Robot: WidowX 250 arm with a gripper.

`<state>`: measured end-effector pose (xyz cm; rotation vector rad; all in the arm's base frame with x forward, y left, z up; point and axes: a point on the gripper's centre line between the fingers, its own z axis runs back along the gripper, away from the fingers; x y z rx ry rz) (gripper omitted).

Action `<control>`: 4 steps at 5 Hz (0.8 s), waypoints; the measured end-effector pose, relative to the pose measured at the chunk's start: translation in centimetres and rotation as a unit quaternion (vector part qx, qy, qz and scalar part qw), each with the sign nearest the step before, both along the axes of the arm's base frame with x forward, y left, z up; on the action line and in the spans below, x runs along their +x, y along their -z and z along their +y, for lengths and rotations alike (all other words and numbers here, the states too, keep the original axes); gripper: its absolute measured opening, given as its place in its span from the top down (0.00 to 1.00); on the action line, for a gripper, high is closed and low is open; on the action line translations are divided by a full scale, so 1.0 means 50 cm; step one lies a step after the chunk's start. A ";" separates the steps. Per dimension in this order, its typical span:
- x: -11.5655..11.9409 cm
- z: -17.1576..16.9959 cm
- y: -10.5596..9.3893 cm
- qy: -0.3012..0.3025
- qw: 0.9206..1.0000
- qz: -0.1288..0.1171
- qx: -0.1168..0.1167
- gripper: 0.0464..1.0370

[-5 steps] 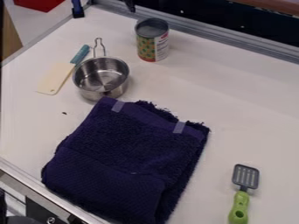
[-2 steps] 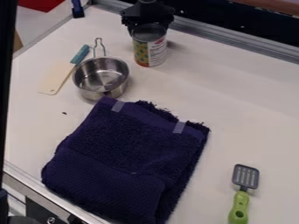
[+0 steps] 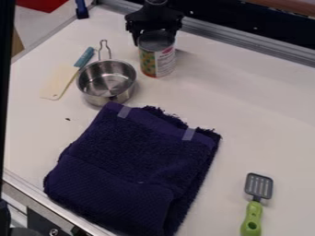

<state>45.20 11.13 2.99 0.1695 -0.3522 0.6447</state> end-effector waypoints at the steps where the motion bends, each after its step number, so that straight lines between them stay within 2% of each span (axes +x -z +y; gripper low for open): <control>1: -0.027 -0.033 0.001 -0.012 1.000 0.007 -0.006 0.04; 3: -0.074 -0.104 0.000 -0.027 0.999 0.031 -0.033 0.04; 4: -0.106 -0.131 -0.010 -0.014 0.999 0.036 -0.035 0.04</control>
